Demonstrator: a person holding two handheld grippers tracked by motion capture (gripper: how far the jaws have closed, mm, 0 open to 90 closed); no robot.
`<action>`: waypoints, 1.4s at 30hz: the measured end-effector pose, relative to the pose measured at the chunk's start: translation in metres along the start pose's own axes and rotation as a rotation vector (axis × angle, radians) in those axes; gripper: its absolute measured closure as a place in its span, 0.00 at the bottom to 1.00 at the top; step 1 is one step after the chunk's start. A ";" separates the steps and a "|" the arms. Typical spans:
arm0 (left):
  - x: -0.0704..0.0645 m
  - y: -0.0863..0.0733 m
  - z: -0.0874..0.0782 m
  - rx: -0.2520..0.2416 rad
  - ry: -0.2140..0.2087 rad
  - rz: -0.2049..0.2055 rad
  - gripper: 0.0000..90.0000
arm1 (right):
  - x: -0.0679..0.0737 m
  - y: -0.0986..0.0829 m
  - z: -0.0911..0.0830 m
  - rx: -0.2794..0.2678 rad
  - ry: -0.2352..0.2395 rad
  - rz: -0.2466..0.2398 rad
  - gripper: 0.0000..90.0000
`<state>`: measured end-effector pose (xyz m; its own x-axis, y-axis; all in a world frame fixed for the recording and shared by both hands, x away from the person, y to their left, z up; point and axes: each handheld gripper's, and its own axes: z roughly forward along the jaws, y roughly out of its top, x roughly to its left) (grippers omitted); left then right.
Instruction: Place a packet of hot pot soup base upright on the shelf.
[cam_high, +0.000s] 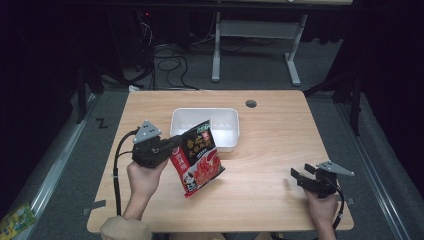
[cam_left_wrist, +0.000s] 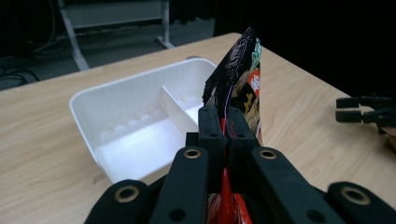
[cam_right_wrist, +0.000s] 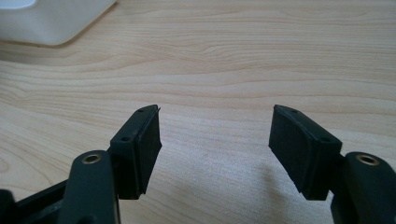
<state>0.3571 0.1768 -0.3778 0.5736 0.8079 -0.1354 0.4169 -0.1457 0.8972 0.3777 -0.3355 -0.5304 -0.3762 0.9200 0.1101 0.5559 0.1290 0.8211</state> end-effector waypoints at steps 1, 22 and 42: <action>0.001 0.002 -0.001 -0.003 0.005 -0.003 0.98 | 0.000 0.000 0.000 0.000 -0.001 -0.001 0.38; 0.022 0.042 0.009 -0.018 0.146 -0.005 0.98 | 0.000 0.000 0.000 0.005 0.000 -0.003 0.38; 0.042 0.067 0.034 -0.006 0.257 -0.029 0.98 | 0.000 0.000 0.000 0.000 0.004 -0.004 0.38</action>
<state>0.4331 0.1820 -0.3374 0.3630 0.9304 -0.0503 0.4257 -0.1175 0.8972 0.3774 -0.3354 -0.5303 -0.3813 0.9179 0.1097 0.5546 0.1323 0.8215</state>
